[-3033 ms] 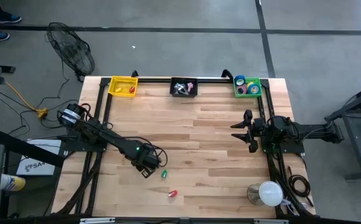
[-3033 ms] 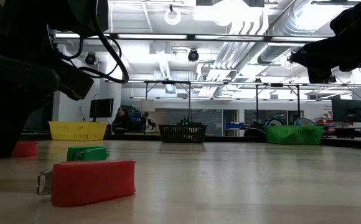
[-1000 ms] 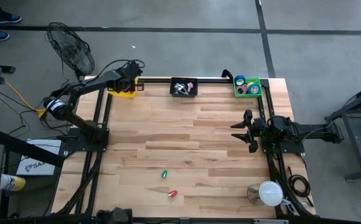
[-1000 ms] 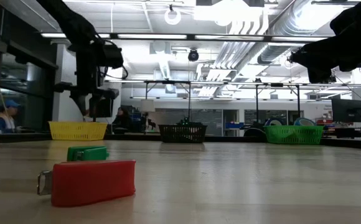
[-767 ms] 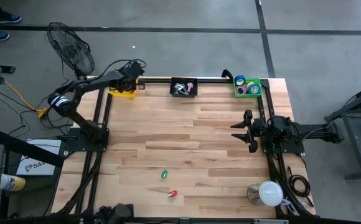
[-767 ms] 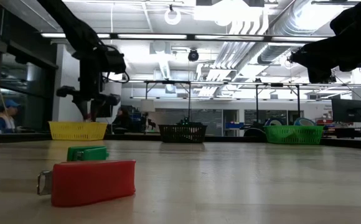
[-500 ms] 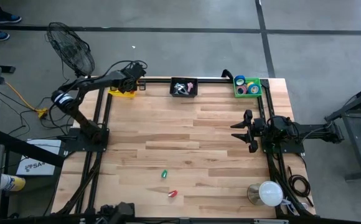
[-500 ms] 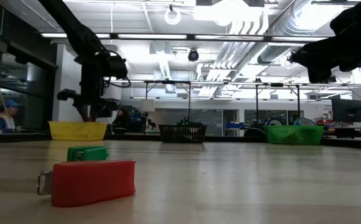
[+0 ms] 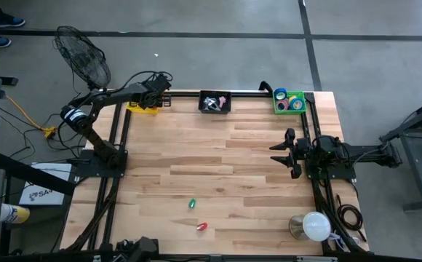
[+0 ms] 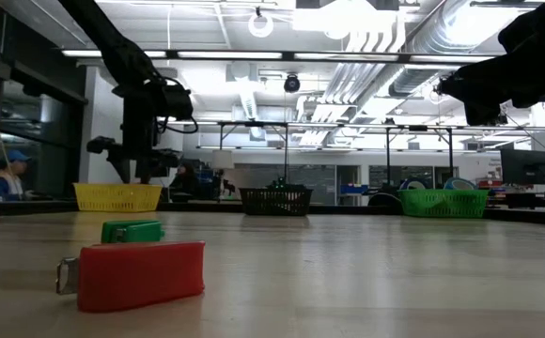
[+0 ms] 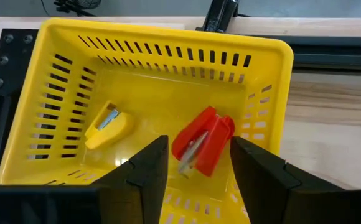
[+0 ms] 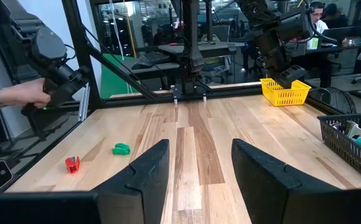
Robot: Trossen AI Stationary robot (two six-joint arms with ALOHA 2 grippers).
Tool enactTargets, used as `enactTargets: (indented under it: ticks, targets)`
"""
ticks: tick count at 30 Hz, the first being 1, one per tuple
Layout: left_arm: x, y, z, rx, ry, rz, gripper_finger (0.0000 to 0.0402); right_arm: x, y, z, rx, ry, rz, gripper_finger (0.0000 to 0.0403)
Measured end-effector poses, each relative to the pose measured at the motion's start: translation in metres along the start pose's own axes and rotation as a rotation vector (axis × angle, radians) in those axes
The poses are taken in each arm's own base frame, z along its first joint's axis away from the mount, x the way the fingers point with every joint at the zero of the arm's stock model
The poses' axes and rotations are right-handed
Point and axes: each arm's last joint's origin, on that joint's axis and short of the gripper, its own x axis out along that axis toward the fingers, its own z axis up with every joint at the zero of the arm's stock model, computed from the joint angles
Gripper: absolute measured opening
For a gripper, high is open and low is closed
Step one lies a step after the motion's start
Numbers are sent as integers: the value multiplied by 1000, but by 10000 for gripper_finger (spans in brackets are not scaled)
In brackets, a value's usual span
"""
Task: Pick and place Stapler, Stapler remover, tape
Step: Put the green stapler into the yellow bin
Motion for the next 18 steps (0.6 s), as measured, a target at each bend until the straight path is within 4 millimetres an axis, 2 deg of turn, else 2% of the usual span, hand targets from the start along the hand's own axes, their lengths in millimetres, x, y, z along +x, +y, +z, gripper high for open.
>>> enactTargets:
  ticks: [8,13,18]
  targets:
    - [-5,0,3,37,15,-21,176,0,0,0,0,0,0,165]
    - [-28,0,15,89,31,-78,177,0,0,0,0,0,0,165]
    - [-63,-7,13,168,55,-181,177,0,0,0,0,0,0,165]
